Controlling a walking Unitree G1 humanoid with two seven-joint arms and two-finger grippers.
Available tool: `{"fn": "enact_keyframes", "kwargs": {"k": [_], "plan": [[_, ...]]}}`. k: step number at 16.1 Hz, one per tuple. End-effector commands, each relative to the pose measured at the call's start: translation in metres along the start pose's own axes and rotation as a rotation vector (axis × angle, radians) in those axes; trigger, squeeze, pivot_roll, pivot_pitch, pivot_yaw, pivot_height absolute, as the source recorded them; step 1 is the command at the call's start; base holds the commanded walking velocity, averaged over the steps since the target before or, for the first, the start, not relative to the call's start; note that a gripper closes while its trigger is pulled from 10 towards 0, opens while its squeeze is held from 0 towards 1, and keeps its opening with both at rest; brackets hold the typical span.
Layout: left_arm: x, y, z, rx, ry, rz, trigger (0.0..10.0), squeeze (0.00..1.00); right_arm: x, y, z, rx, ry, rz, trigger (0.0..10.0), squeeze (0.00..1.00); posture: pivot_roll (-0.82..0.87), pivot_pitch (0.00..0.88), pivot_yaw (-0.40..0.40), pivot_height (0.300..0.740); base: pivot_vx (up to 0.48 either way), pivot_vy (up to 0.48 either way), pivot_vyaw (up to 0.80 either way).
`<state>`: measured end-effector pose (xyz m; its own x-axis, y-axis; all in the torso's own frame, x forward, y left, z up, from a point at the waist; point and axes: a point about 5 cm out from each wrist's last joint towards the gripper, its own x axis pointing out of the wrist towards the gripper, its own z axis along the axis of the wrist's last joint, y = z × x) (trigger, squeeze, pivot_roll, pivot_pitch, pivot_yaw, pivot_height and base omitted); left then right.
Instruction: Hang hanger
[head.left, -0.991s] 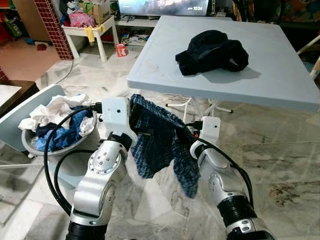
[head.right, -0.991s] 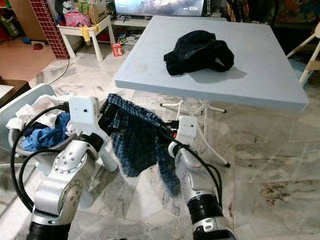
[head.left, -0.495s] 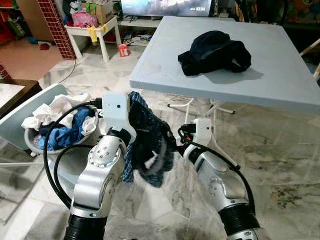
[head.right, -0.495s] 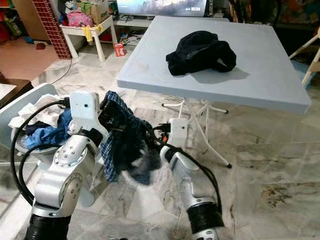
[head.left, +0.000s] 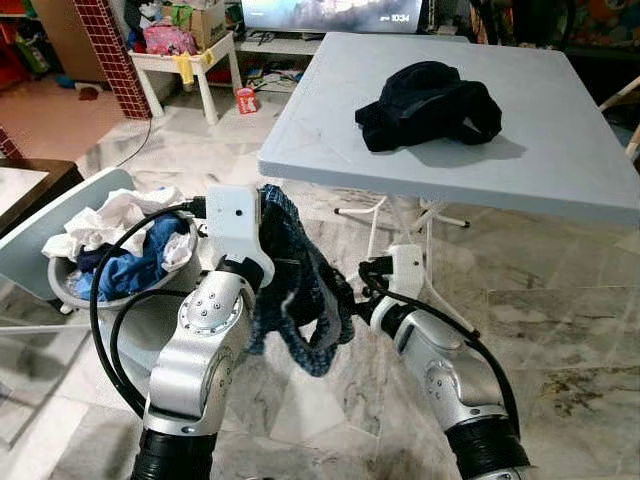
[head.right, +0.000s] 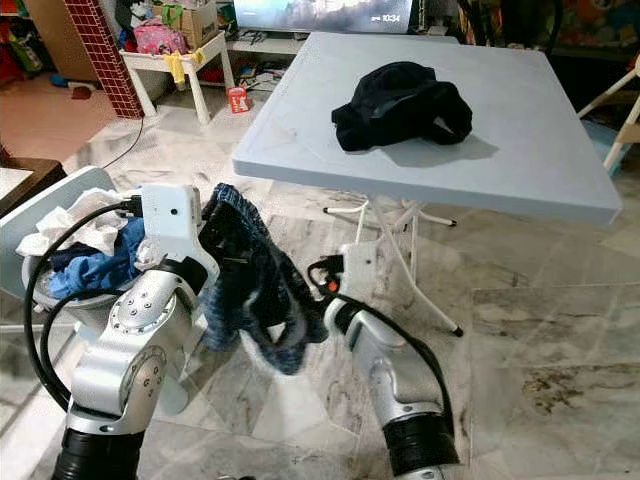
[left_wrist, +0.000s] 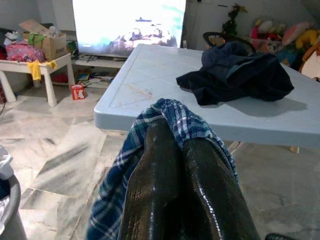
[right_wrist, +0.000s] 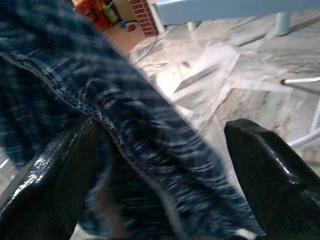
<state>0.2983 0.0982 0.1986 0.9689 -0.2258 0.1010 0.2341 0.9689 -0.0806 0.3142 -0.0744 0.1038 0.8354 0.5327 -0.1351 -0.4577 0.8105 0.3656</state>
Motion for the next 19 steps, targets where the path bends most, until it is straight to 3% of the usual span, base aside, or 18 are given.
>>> {"fn": "enact_keyframes", "kwargs": {"k": [1,2,3,4,7,13,15,19], "plan": [[0.002,-0.002,0.003,0.001,-0.005,-0.007,10.0,0.00,0.000,0.007,0.001,-0.005,0.003,0.022,10.0,0.00,0.07,0.086,0.049,0.740,0.000,0.000,0.00],[0.002,-0.003,0.003,-0.005,-0.005,-0.009,10.0,0.00,0.001,0.014,-0.002,0.004,0.024,0.061,9.7,0.00,0.07,0.089,0.050,0.740,0.000,0.000,0.00],[0.002,-0.004,0.002,-0.004,-0.001,-0.007,10.0,0.00,-0.001,0.030,-0.006,0.028,0.055,0.185,10.0,0.00,0.07,0.088,0.048,0.740,0.000,0.000,0.00],[0.003,-0.004,0.002,-0.006,0.000,-0.007,10.0,0.00,-0.003,0.033,-0.009,0.013,0.071,0.209,10.0,0.00,0.07,0.088,0.048,0.740,0.000,0.000,0.00],[0.005,-0.002,0.003,-0.010,-0.004,0.000,10.0,0.00,-0.009,0.020,-0.012,-0.017,0.076,0.150,10.0,0.00,0.06,0.093,0.049,0.740,0.000,0.000,0.00],[0.011,-0.016,0.007,-0.032,-0.007,-0.031,10.0,0.00,-0.004,0.042,-0.024,-0.033,0.118,0.193,10.0,0.00,0.07,0.092,0.050,0.740,0.000,0.000,0.00],[0.014,-0.018,0.004,0.003,-0.011,-0.055,10.0,0.00,-0.003,0.040,-0.023,-0.030,0.109,0.172,10.0,0.00,0.06,0.089,0.051,0.740,0.000,0.000,0.00],[0.038,0.000,-0.001,0.067,-0.020,-0.054,10.0,0.00,-0.003,0.021,-0.009,-0.055,0.038,0.060,10.0,0.00,0.04,0.074,0.052,0.740,0.000,0.000,0.00]]}}
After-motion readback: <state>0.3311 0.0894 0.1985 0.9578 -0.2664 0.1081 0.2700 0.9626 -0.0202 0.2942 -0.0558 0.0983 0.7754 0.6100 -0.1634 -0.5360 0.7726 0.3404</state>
